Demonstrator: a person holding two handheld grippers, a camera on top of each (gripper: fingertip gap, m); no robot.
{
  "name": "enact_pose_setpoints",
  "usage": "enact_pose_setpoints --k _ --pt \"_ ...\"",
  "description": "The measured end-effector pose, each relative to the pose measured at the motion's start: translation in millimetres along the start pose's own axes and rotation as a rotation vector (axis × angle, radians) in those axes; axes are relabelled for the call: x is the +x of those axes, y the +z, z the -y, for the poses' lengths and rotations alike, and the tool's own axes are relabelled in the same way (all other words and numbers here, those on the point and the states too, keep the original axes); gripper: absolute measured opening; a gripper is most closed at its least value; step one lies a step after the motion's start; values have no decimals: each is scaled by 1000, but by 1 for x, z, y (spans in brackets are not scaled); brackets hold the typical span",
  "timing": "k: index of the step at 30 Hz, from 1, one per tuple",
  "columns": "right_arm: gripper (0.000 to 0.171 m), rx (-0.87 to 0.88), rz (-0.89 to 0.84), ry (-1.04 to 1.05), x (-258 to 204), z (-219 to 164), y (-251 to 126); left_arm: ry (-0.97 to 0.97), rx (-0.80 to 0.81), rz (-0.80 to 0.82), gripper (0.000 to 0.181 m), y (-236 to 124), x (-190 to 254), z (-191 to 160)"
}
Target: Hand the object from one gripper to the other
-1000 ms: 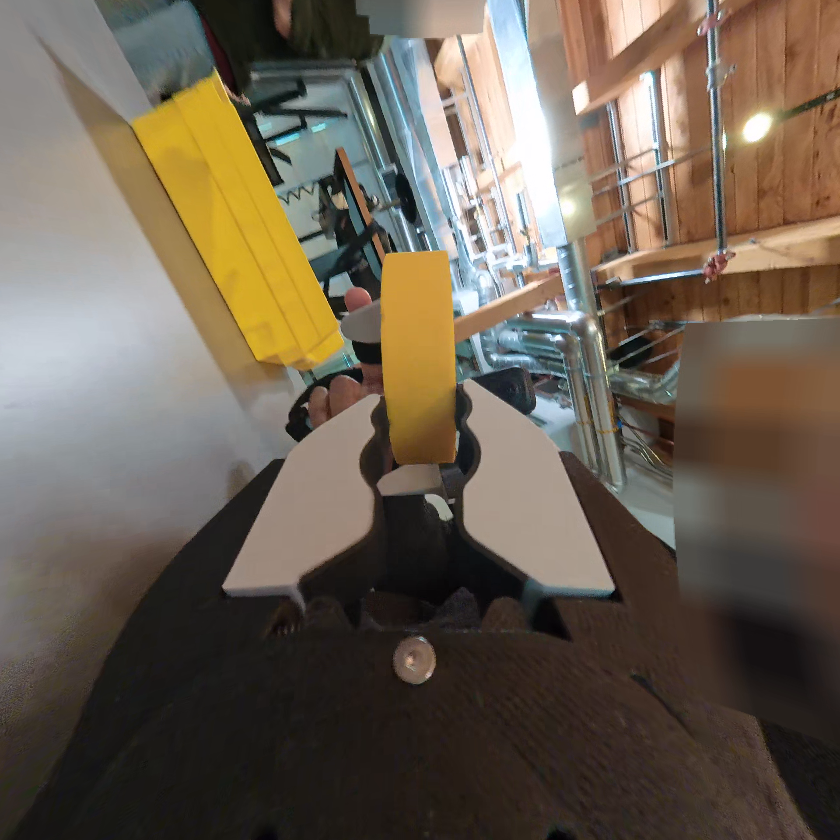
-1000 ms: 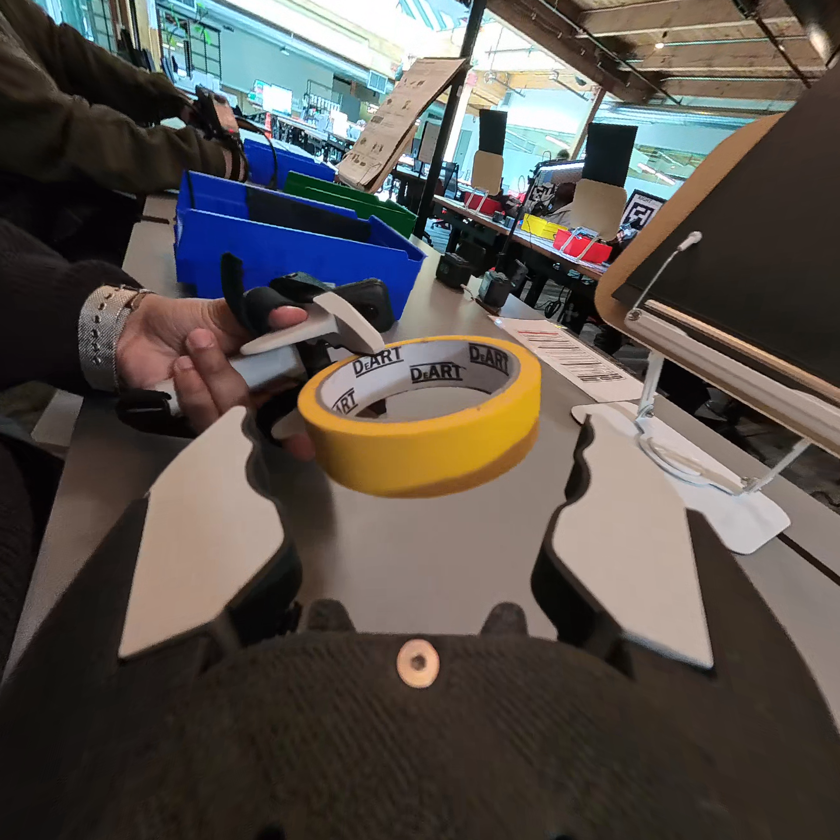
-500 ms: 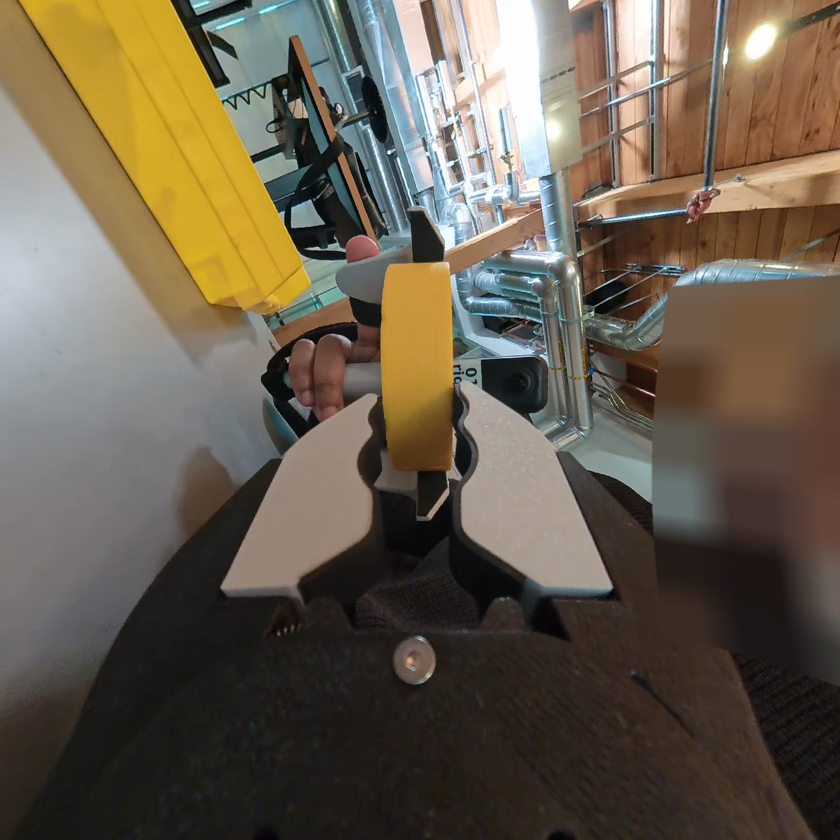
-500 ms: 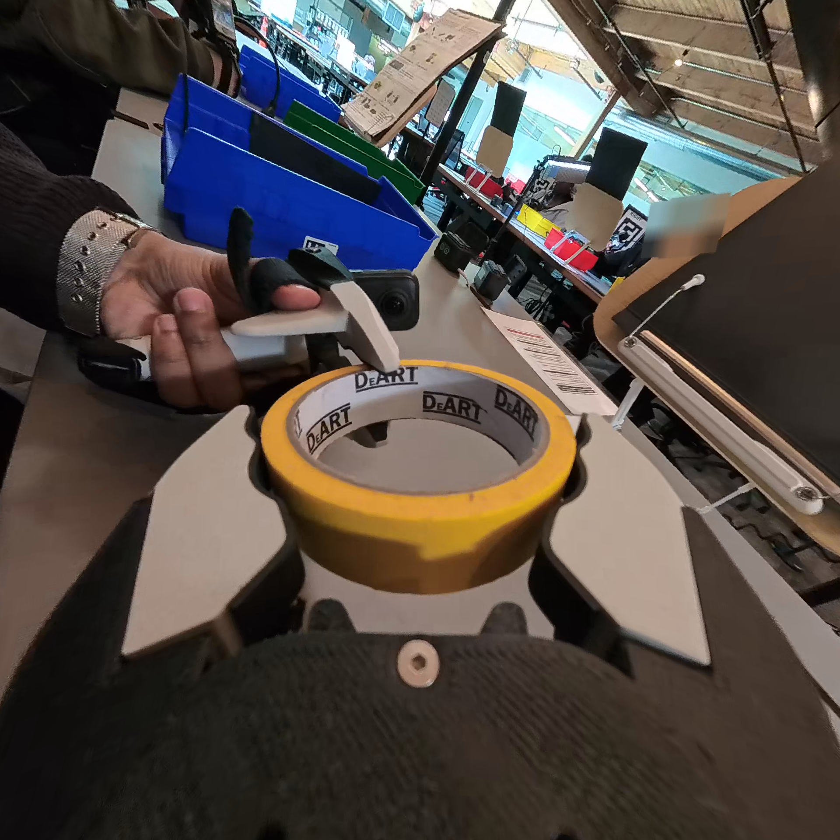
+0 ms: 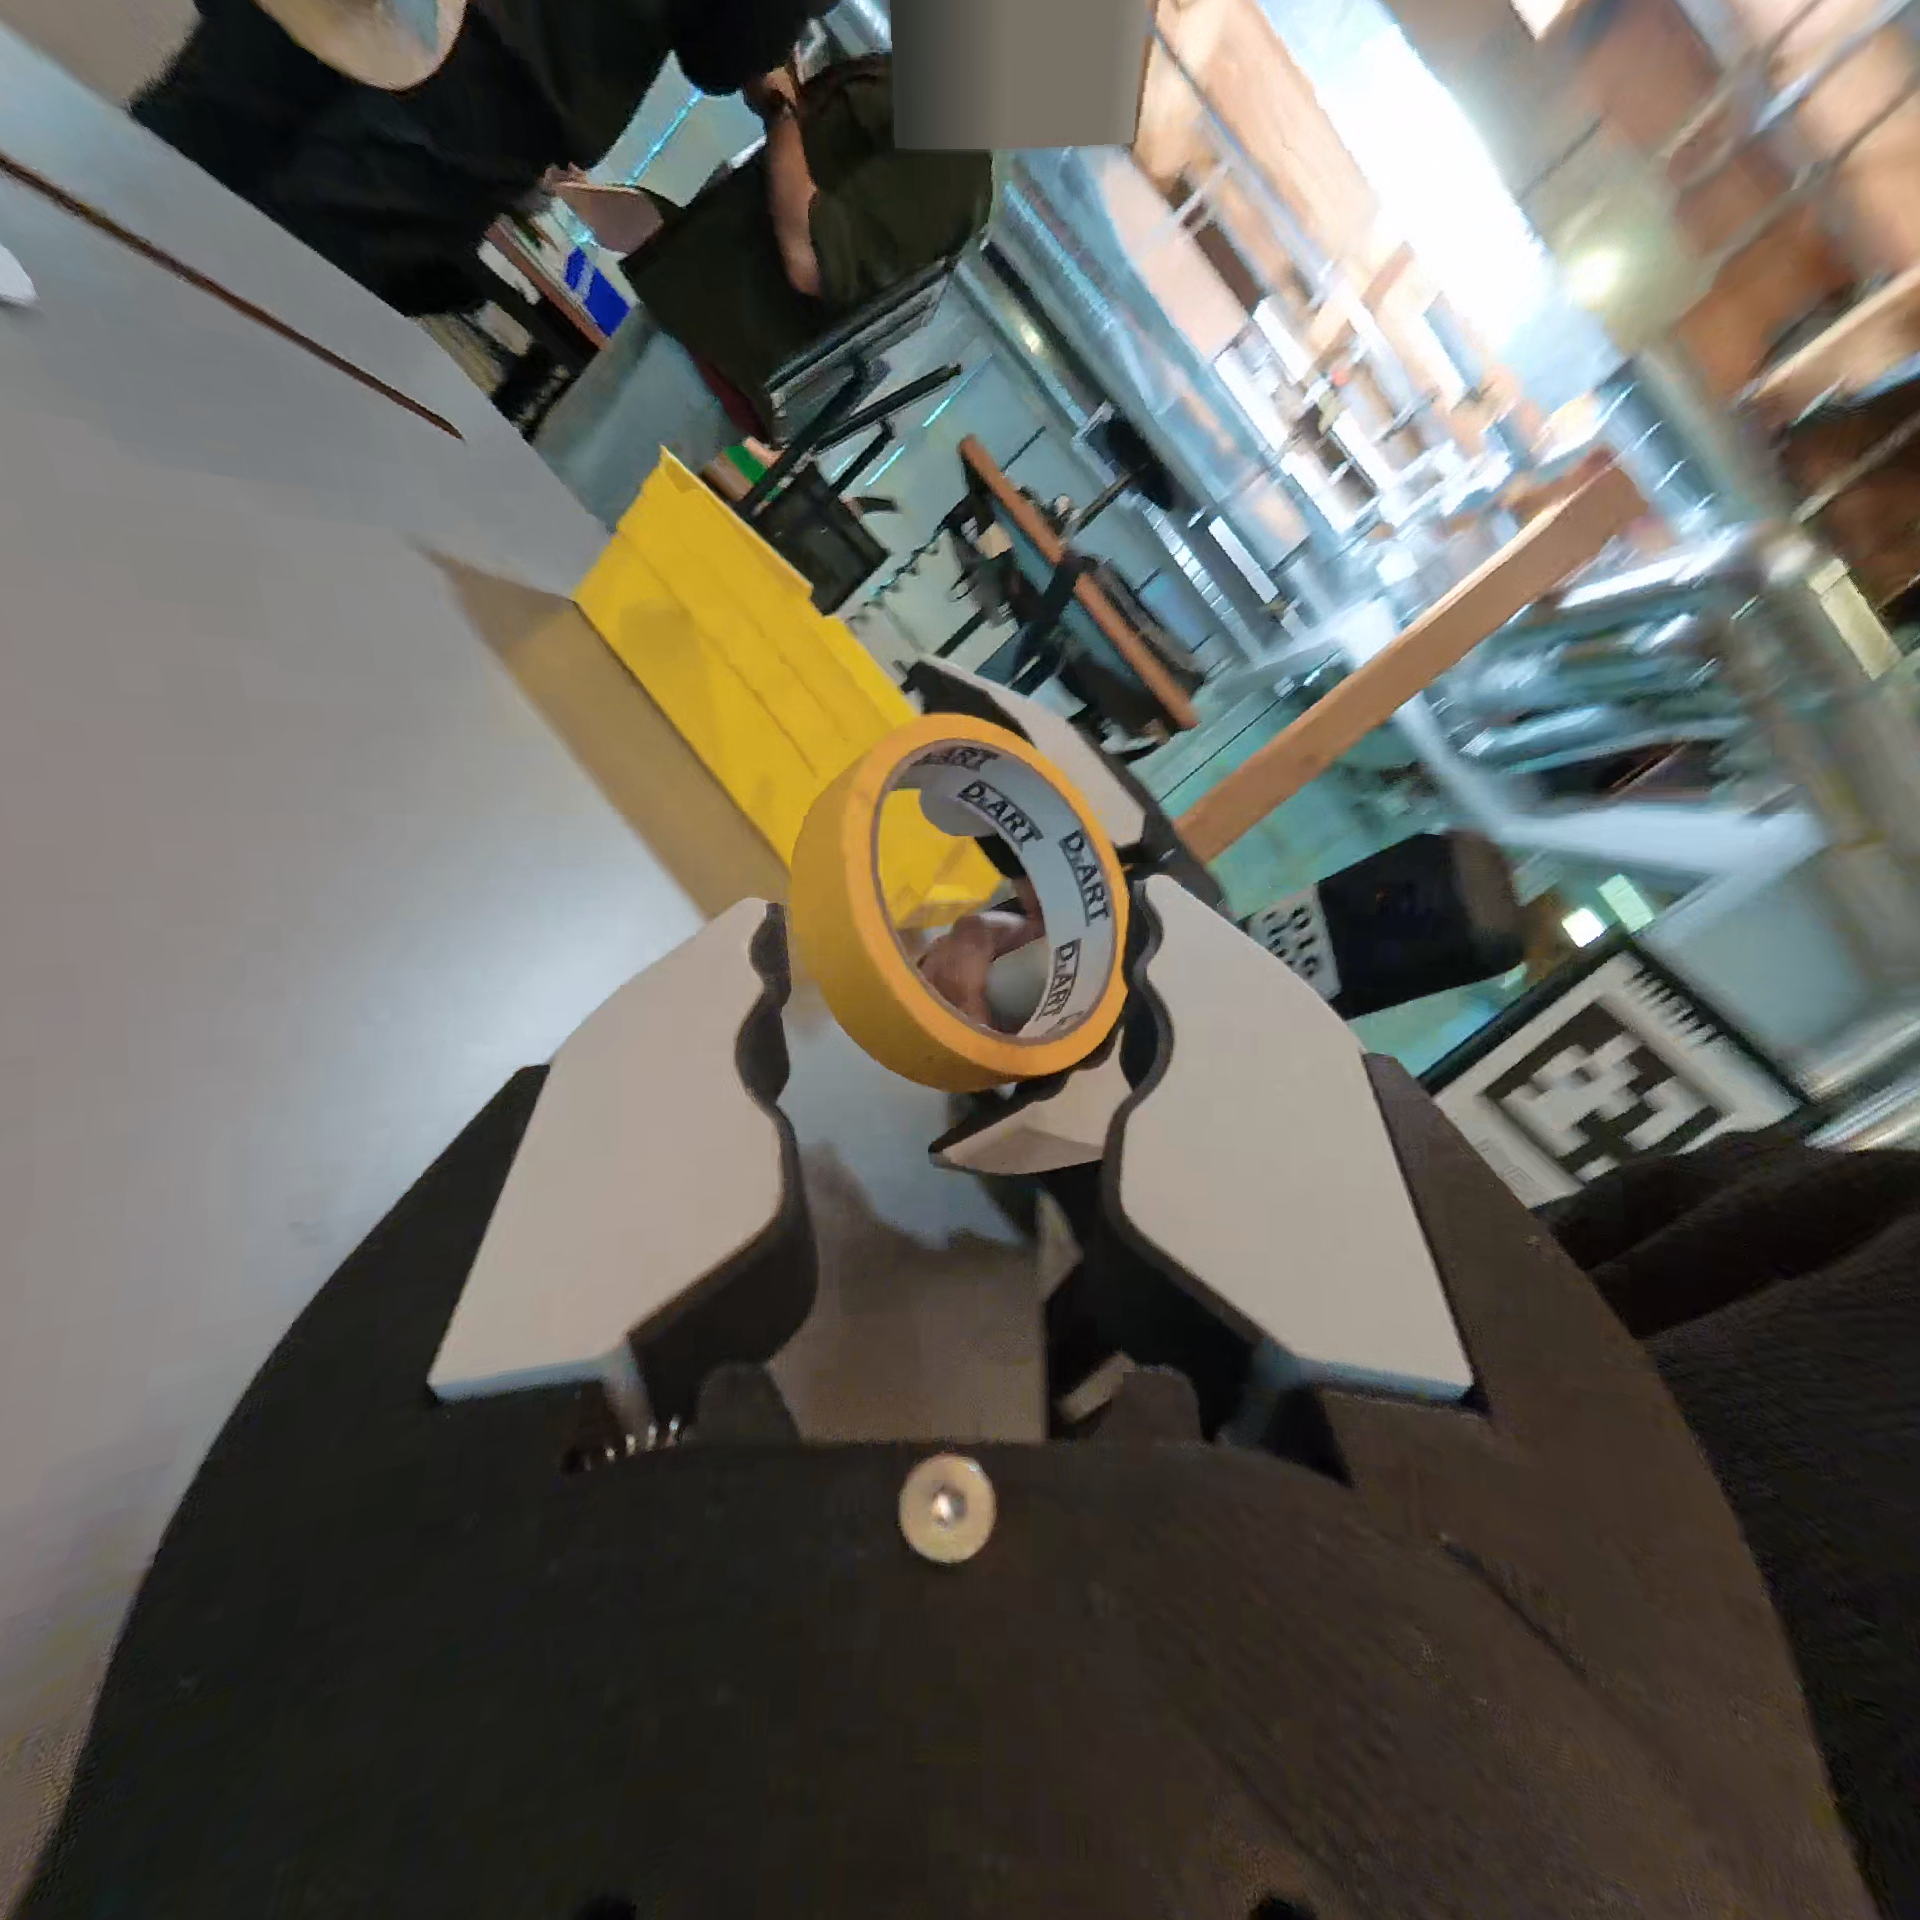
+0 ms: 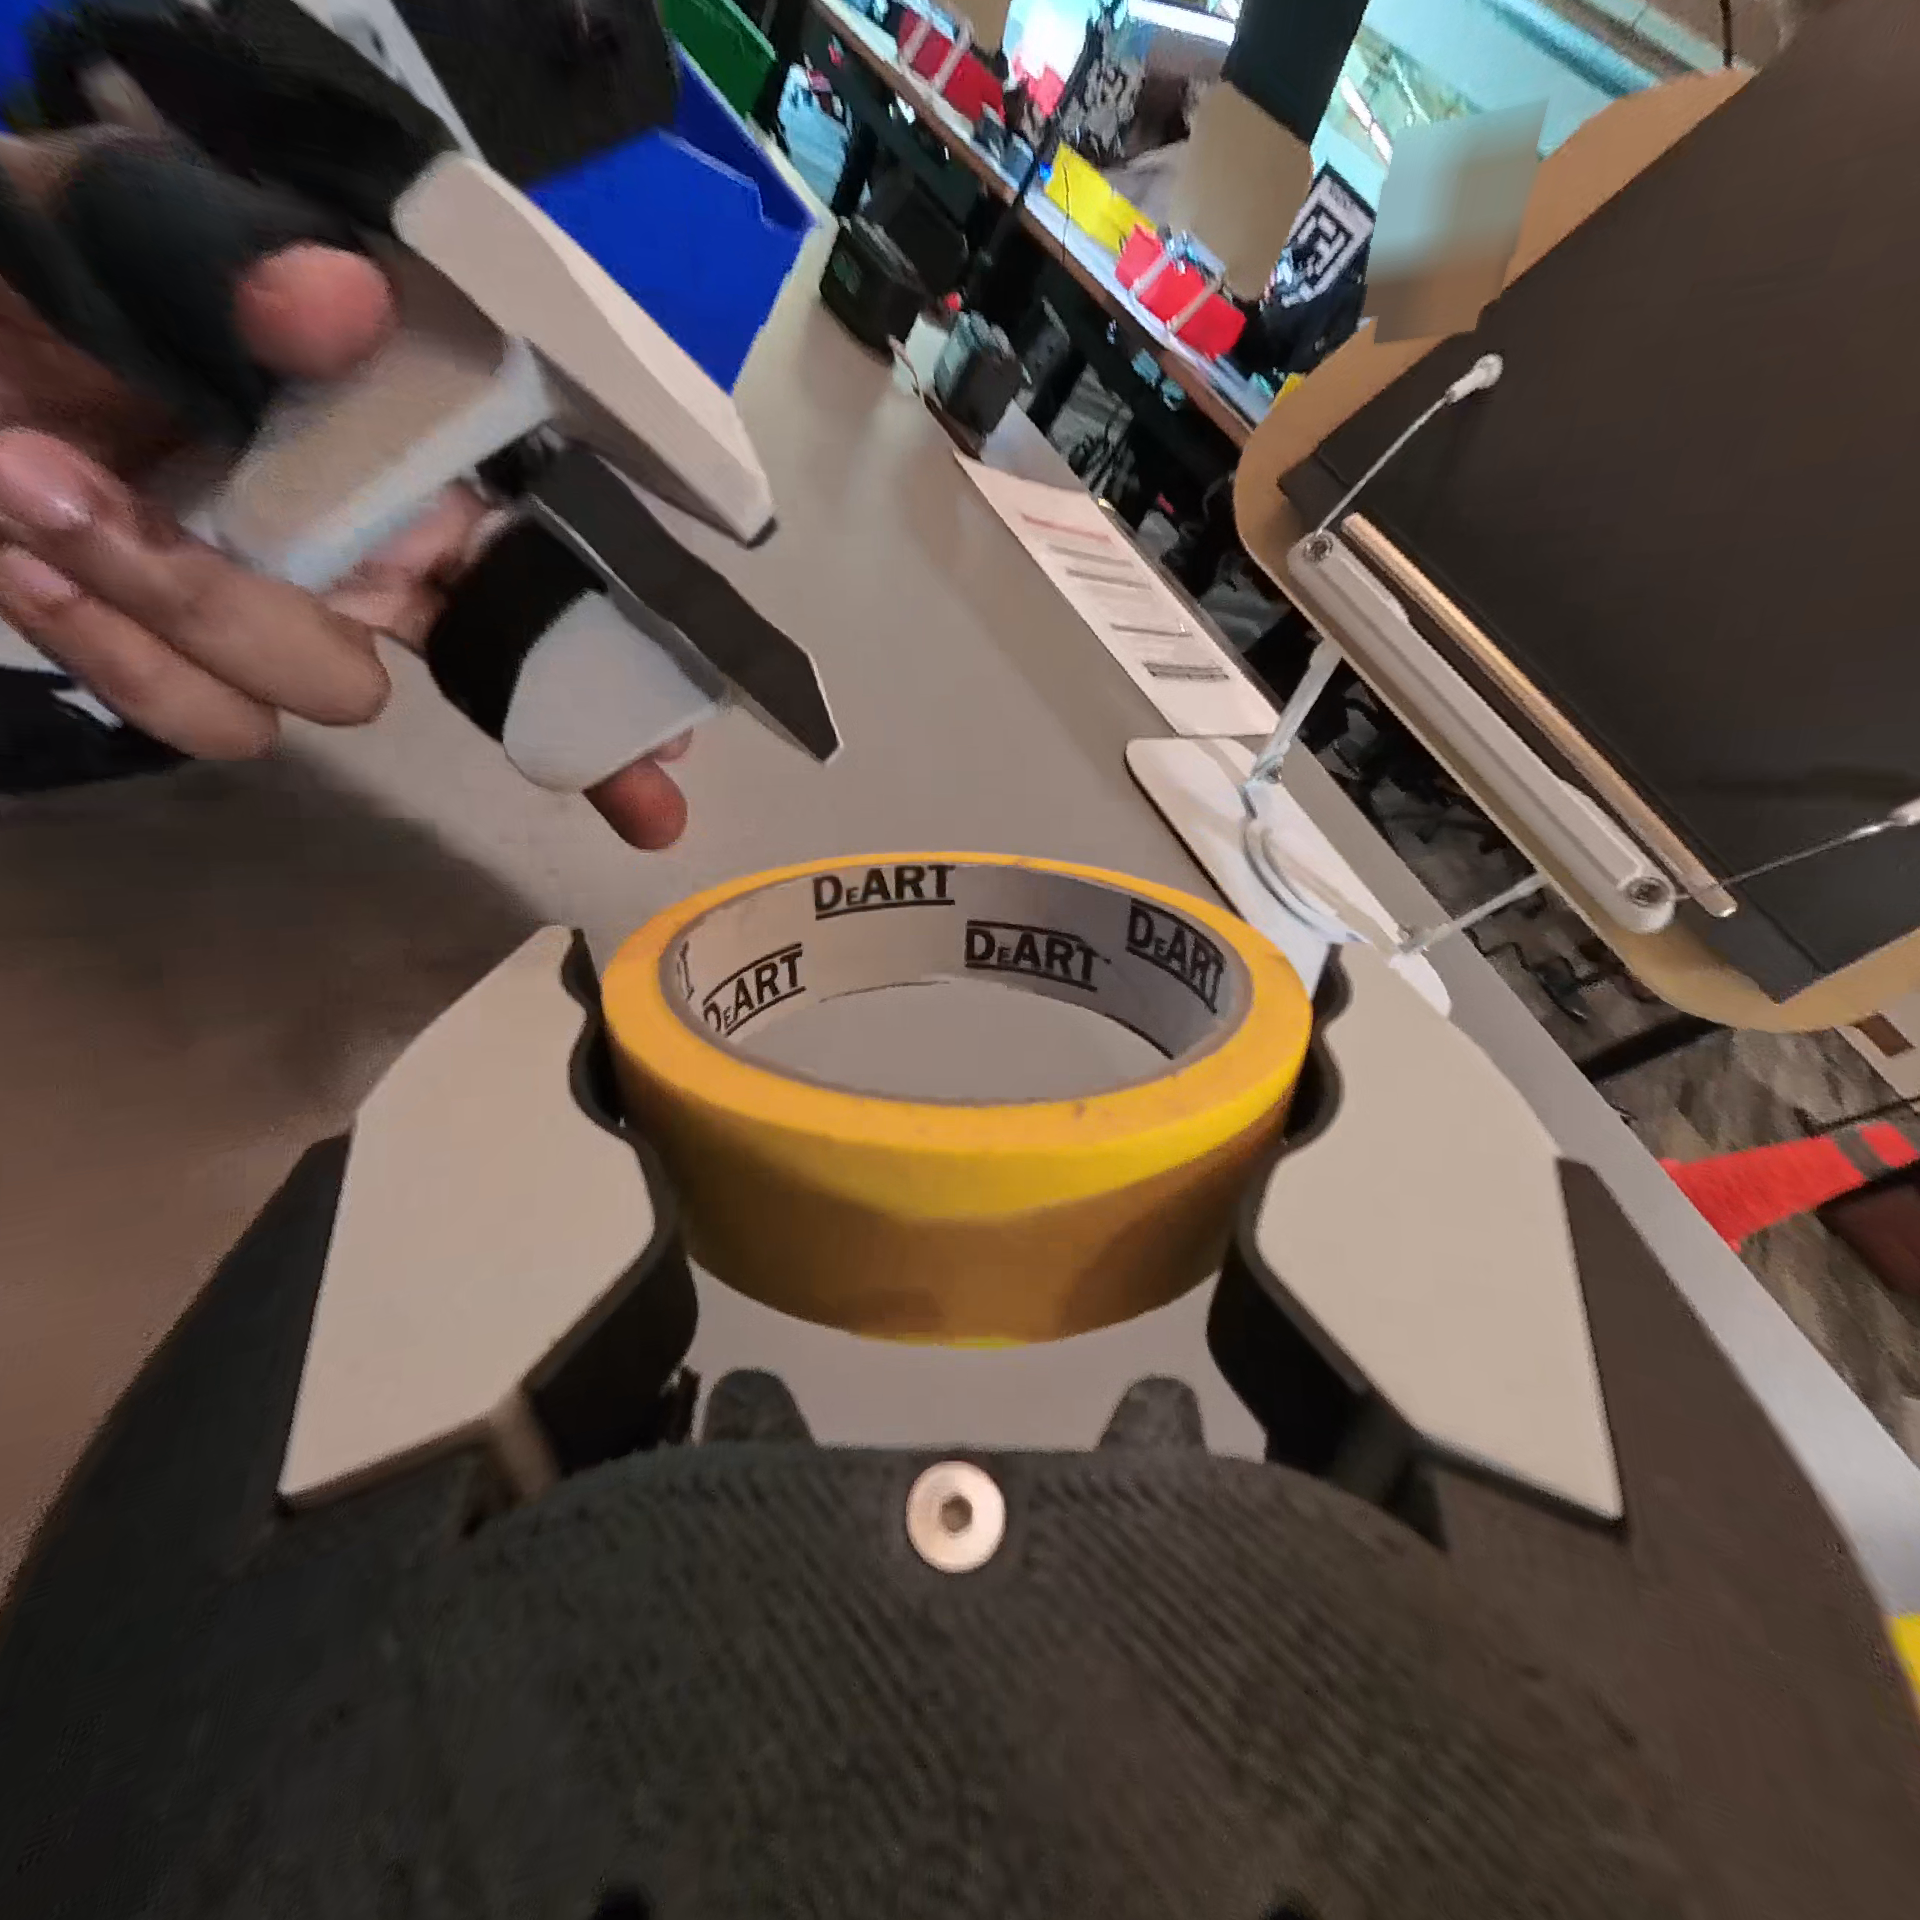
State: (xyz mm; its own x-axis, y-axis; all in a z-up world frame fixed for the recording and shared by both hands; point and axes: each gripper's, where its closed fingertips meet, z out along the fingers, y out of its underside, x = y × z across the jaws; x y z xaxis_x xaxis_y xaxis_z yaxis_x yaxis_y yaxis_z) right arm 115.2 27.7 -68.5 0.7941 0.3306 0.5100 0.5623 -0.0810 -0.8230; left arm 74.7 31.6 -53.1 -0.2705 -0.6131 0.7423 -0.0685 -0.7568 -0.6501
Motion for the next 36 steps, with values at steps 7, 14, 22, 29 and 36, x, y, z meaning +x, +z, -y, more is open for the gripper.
enact_pose_setpoints --k 7,14,22,29,36 --pt "127 -125 -51 -181 -6 -11 5 382 -212 97 49 16 12 -40" --pt "127 -151 -4 -313 -34 -8 12 407 -288 56 41 22 23 -59" --pt "126 -169 10 -397 -46 -7 14 483 -354 71 29 26 23 -74" --pt "127 -155 -19 -453 -43 -4 13 600 -356 66 17 26 27 -76" --pt "127 -127 -26 -463 -42 -2 13 596 -355 58 17 27 27 -76"
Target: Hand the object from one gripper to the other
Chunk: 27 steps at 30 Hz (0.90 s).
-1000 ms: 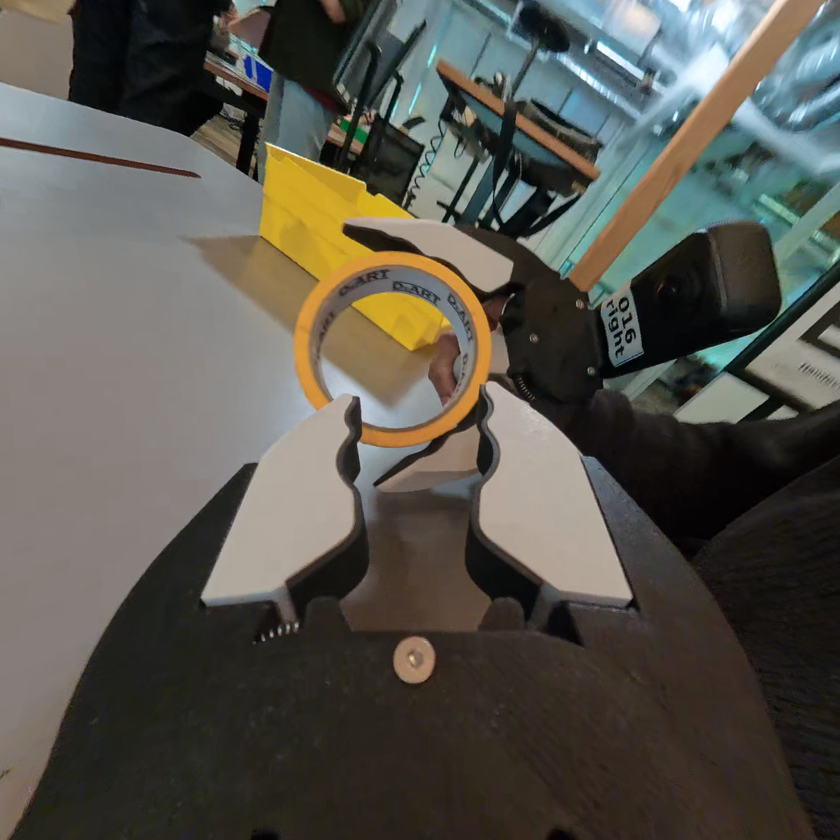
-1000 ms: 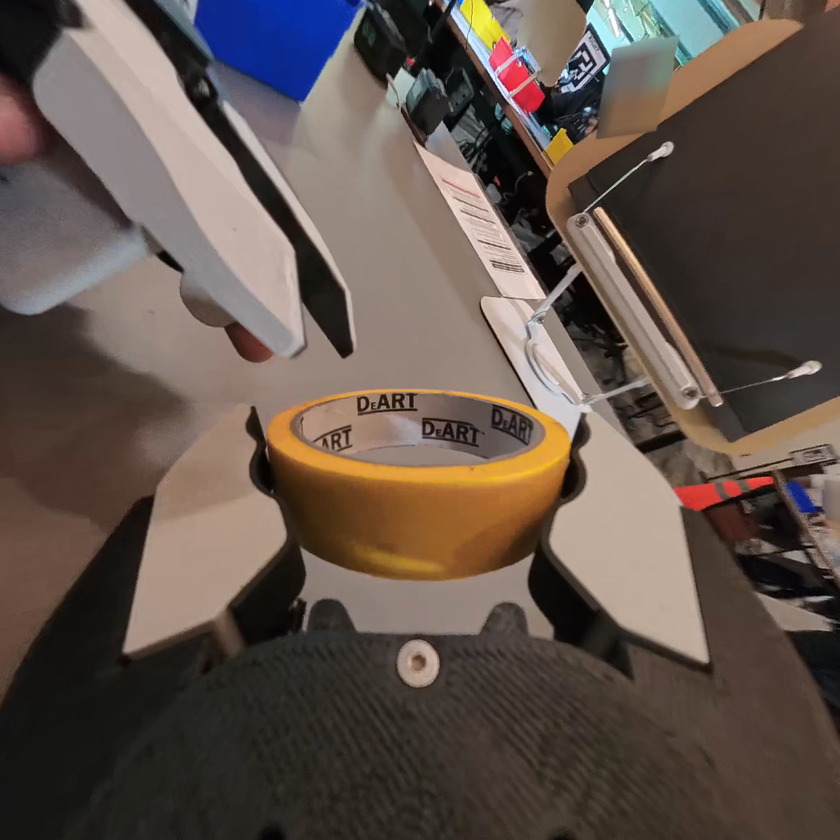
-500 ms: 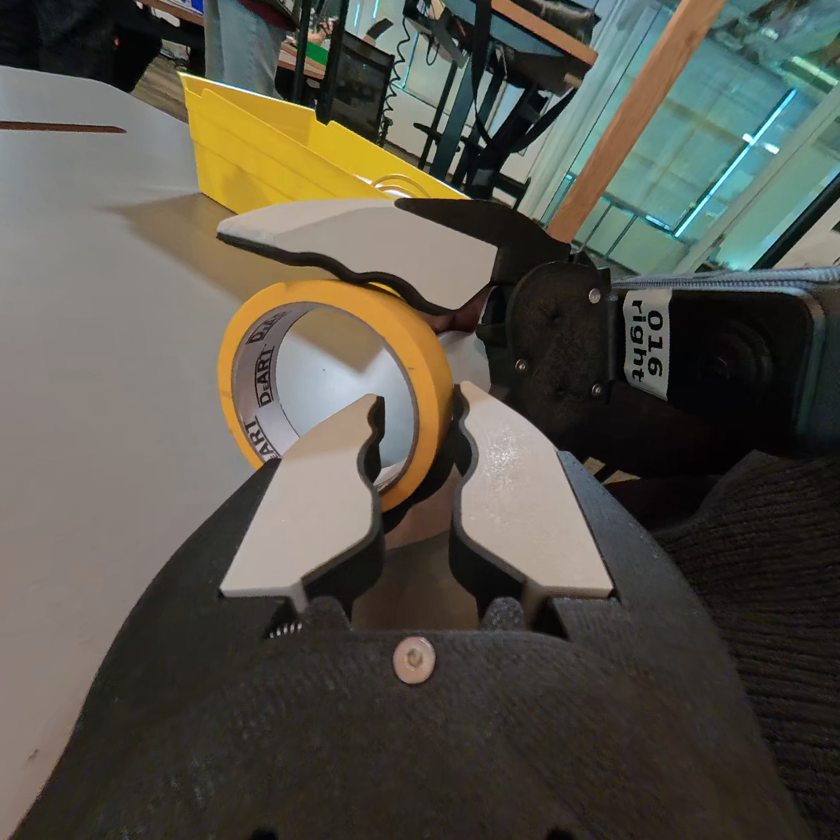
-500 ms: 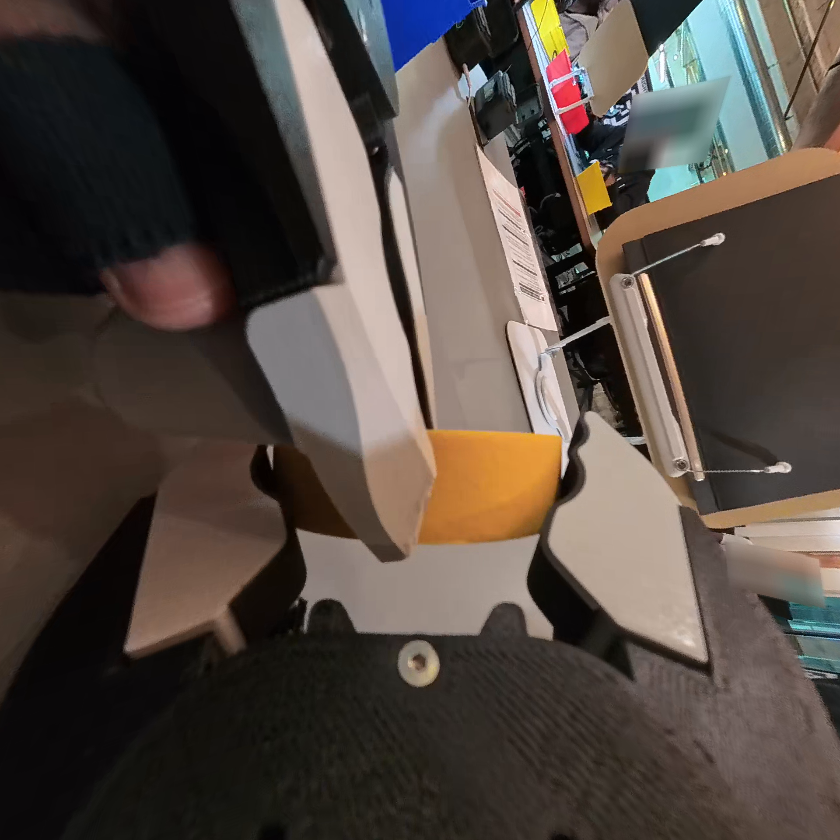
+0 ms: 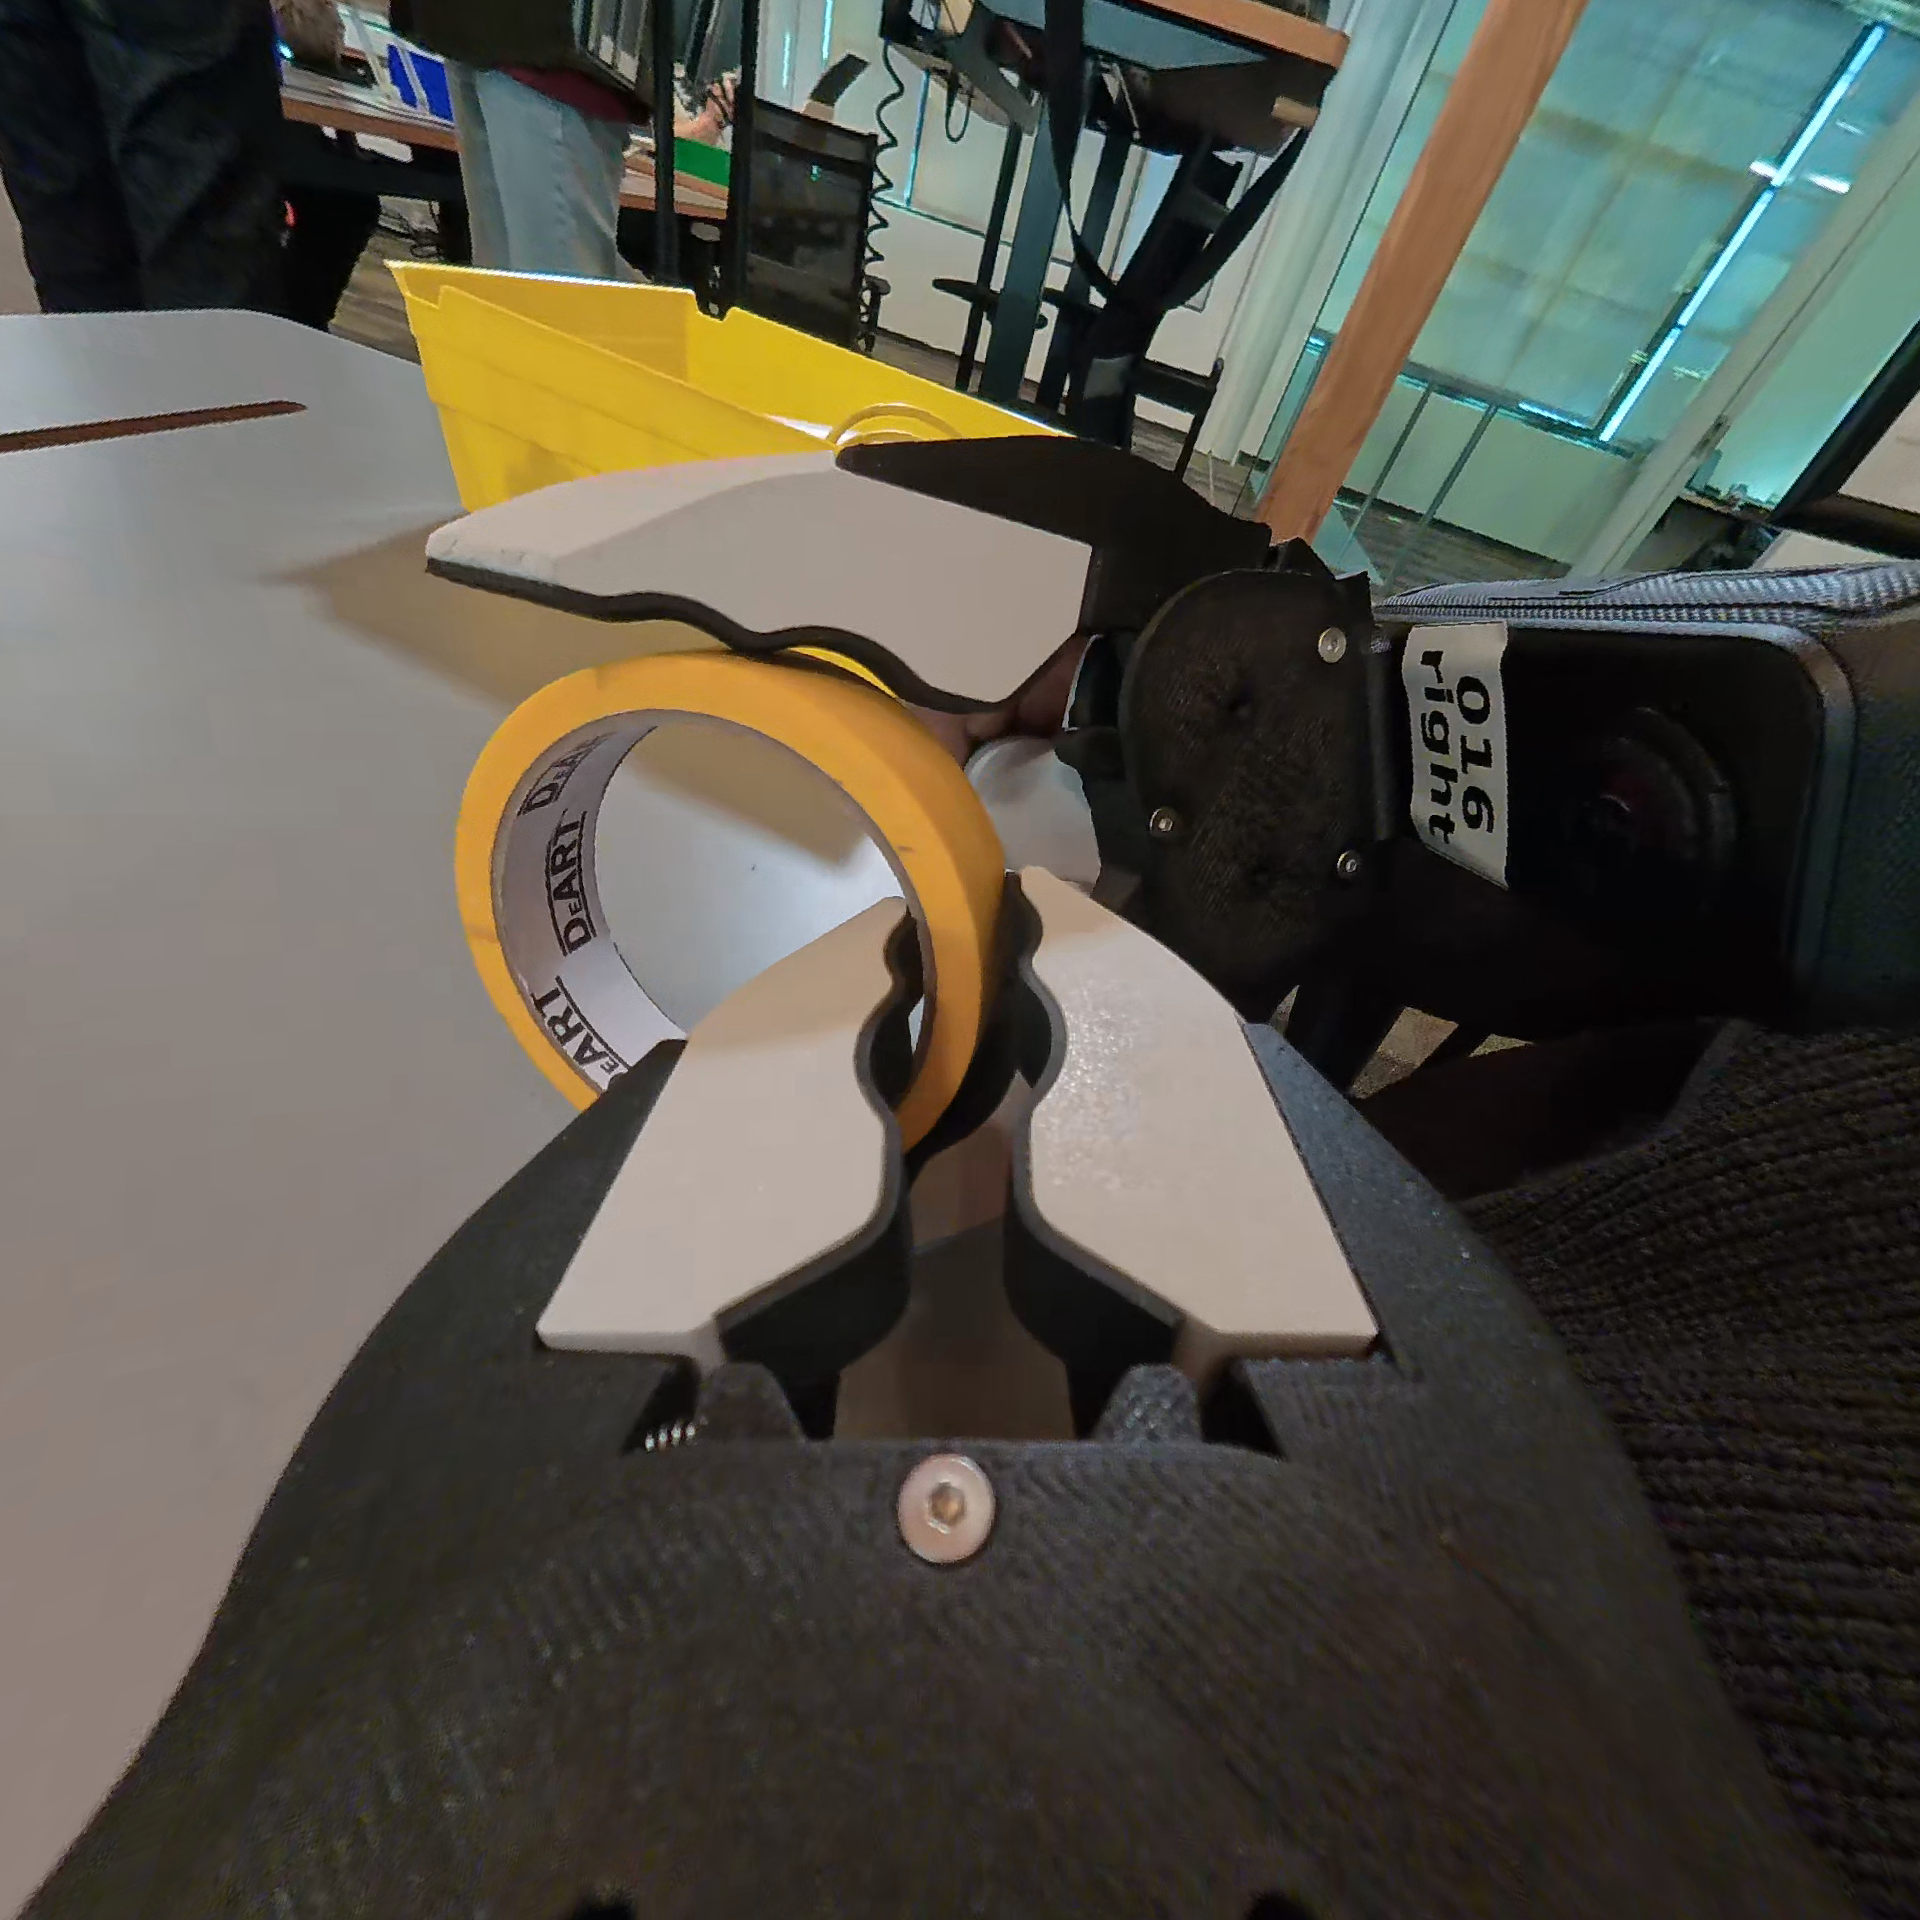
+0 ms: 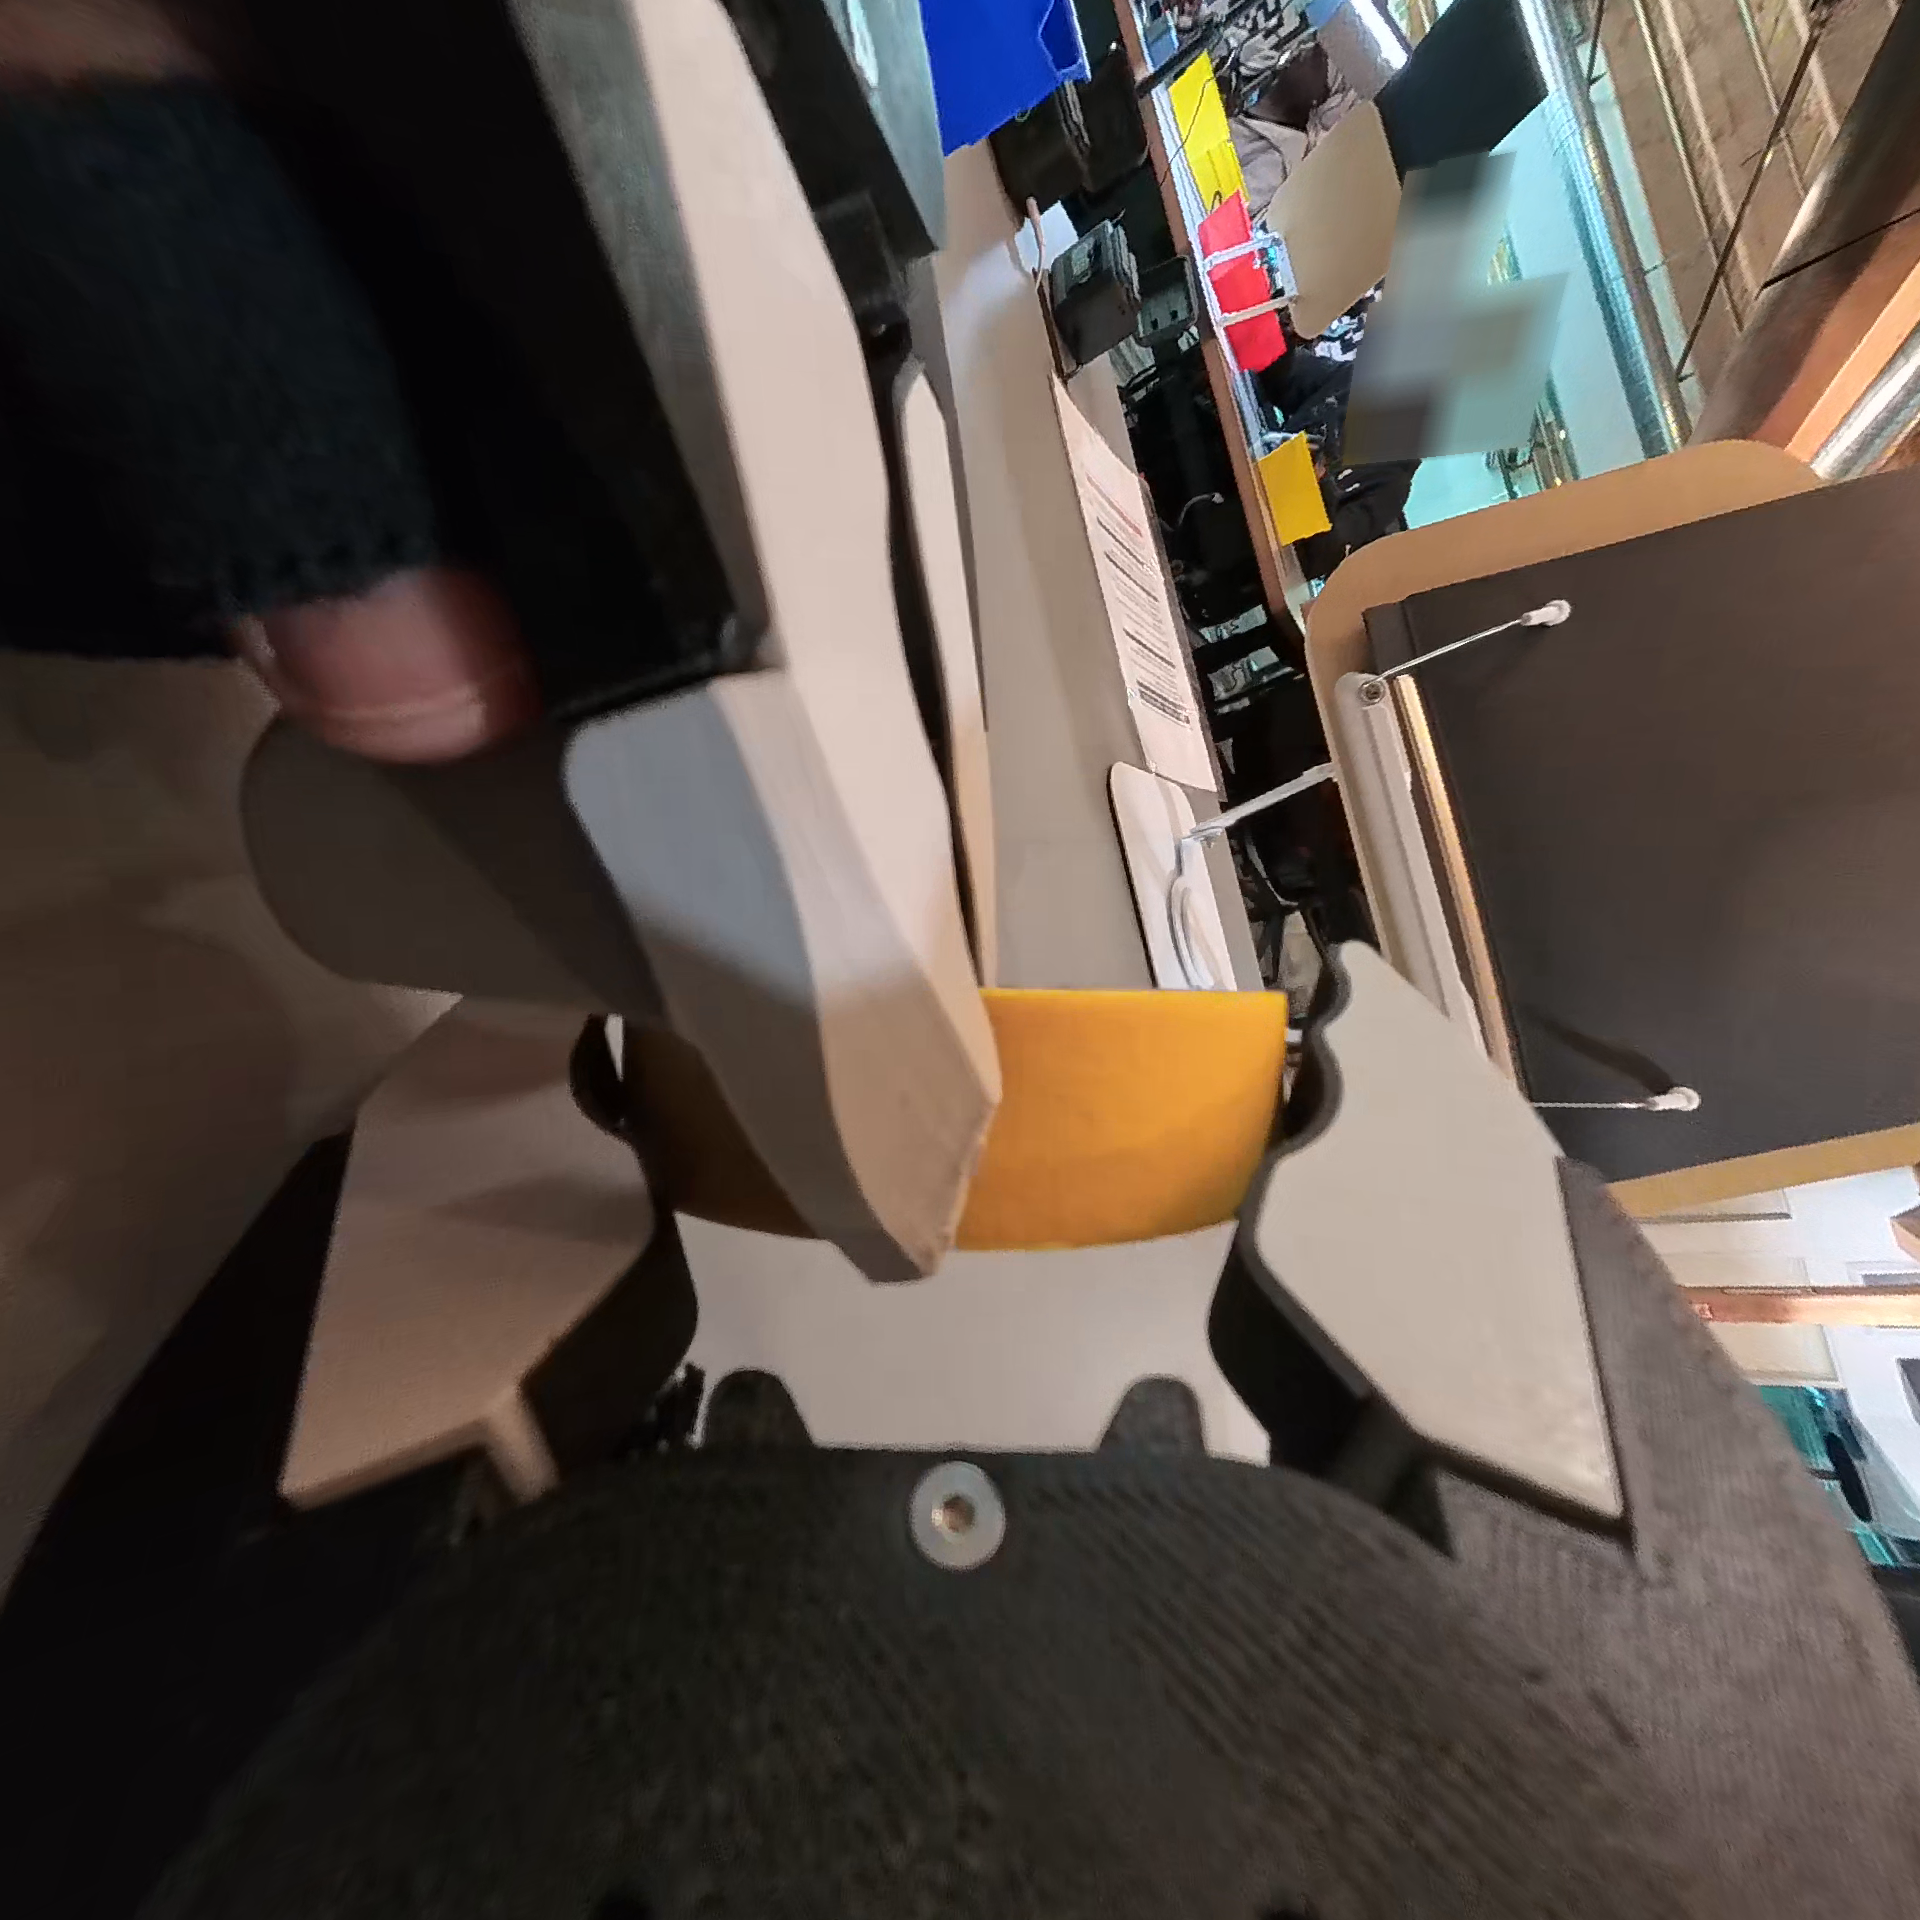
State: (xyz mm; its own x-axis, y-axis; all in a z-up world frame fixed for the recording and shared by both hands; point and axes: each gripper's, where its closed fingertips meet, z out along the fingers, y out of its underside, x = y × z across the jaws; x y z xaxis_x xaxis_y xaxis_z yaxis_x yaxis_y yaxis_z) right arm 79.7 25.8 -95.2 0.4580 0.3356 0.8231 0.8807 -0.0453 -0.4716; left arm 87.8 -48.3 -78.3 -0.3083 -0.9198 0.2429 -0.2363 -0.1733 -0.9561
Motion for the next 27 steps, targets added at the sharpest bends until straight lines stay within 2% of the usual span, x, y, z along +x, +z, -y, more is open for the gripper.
enact_pose_setpoints --k 8,14,19,23,27 --pt "115 67 -37 124 18 -4 -6 -89 104 43 15 -13 -19 13" --pt "107 115 -26 302 30 -10 -9 -330 367 22 12 -44 -47 43" --pt "91 183 26 441 31 -4 -13 -502 557 -45 13 -68 -61 59" --pt "87 233 141 659 24 1 -11 -591 659 -144 12 -79 -61 68" --pt "70 315 296 1034 29 4 -15 -583 678 -238 12 -80 -49 74"
